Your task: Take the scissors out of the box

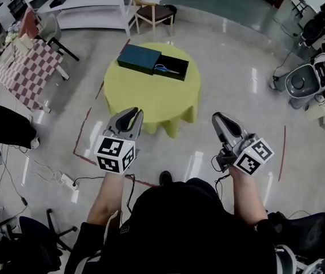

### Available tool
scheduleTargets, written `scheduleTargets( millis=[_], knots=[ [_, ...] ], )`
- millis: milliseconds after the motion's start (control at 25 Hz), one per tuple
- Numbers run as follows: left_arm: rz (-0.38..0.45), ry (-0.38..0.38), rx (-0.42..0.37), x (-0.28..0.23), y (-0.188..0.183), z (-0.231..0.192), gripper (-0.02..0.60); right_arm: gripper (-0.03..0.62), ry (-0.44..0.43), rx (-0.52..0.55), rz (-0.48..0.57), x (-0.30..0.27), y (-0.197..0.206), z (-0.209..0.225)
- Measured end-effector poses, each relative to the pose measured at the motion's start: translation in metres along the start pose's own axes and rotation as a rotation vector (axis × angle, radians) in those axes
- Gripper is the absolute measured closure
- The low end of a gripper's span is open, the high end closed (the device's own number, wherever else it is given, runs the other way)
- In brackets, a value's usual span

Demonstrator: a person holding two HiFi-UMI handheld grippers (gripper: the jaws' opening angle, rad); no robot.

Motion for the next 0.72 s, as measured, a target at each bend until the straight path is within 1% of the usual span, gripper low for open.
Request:
scheduleTargets(
  millis=[120,360,560,720],
  knots=[
    [-0.002,0.001,0.023,-0.005,-0.001,-0.011,0.531,0.565,-0.004,-0.009,-0.001,-0.010,-0.001,0.007],
    [-0.016,-0.008,0.042,-0.020,-0.001,-0.022,0.531,0.565,-0.017,-0.028,0.000,-0.028,-0.005,0.031],
    [-0.027,-0.054,0.070,-0.037,-0.008,-0.040,0.531,0.565,-0.055,-0.038,-0.016,-0.060,-0.013,0.060],
    [-0.030,-0.083,0.086,-0.065,-0.018,-0.055,0.531,0.565,-0.085,-0.022,-0.043,-0.093,-0.022,0.095]
  ],
)
Point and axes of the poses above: the fingertips, and each gripper's own axes: x backward along the fingers, z to its right, y out of its underside, the point moved 9 cm from there along x, backward along the fingers, and after that the axes turned 12 degrees about -z, right-handed, at the moved point
